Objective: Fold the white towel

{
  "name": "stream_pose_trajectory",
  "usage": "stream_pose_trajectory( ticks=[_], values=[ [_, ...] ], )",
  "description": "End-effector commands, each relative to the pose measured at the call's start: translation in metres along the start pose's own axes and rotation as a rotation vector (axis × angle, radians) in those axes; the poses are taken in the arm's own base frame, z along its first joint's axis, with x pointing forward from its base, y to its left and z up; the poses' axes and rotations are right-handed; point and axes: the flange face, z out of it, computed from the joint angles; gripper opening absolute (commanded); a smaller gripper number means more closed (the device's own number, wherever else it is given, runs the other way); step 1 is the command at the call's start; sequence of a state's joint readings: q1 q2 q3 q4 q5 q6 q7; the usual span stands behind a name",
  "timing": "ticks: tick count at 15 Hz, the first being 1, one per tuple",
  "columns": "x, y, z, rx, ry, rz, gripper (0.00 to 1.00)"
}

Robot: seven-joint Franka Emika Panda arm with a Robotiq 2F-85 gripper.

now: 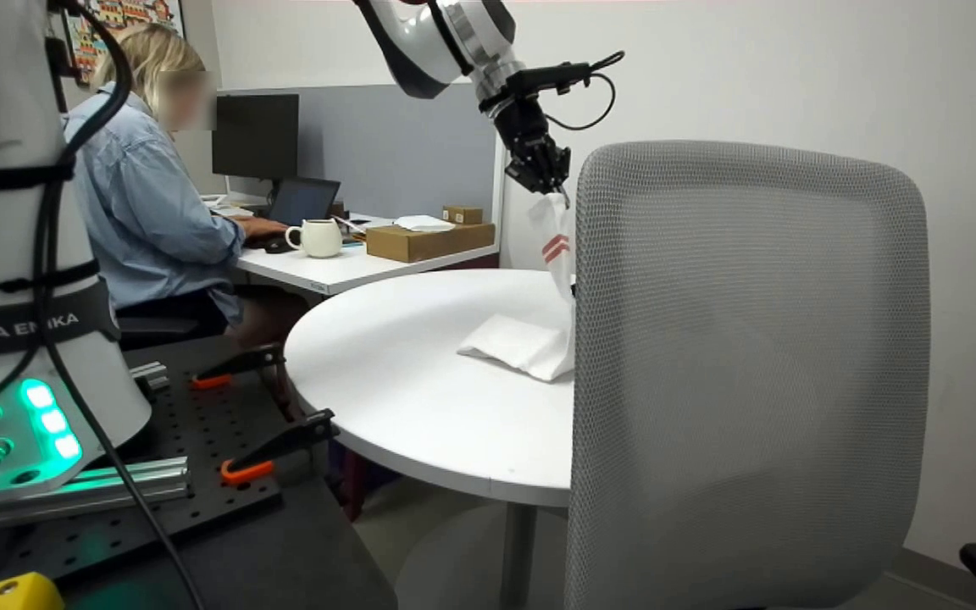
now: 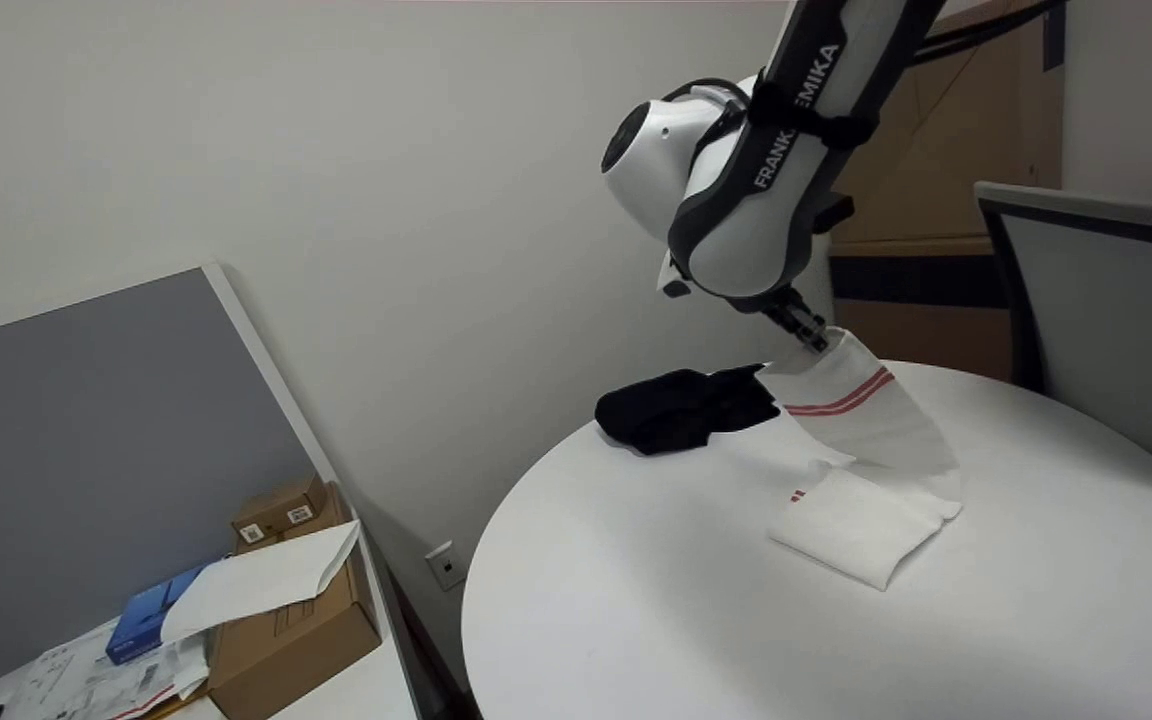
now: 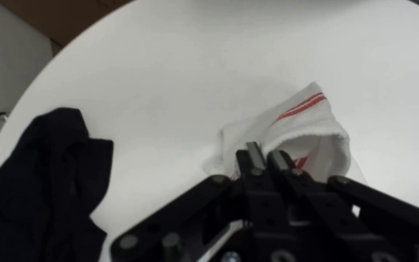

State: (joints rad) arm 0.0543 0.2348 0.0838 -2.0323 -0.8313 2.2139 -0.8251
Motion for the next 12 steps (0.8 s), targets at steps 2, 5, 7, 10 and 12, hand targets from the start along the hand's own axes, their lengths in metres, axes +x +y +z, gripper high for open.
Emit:
stream_pose_trajectory(
  ticks=[2,5,7,10,12],
  values=[
    [0.038,-0.039,-0.014,0.084,0.085,-0.023,0.07],
    [0.057,-0.055,-0.018,0.127,0.136,-0.01,0.07],
    [0.065,-0.063,-0.019,0.172,0.182,0.023,0.07],
    [0.078,-0.079,-0.022,0.255,0.259,0.068,0.07],
    [0.085,-0.087,-0.024,0.299,0.302,0.097,0.07]
  ],
)
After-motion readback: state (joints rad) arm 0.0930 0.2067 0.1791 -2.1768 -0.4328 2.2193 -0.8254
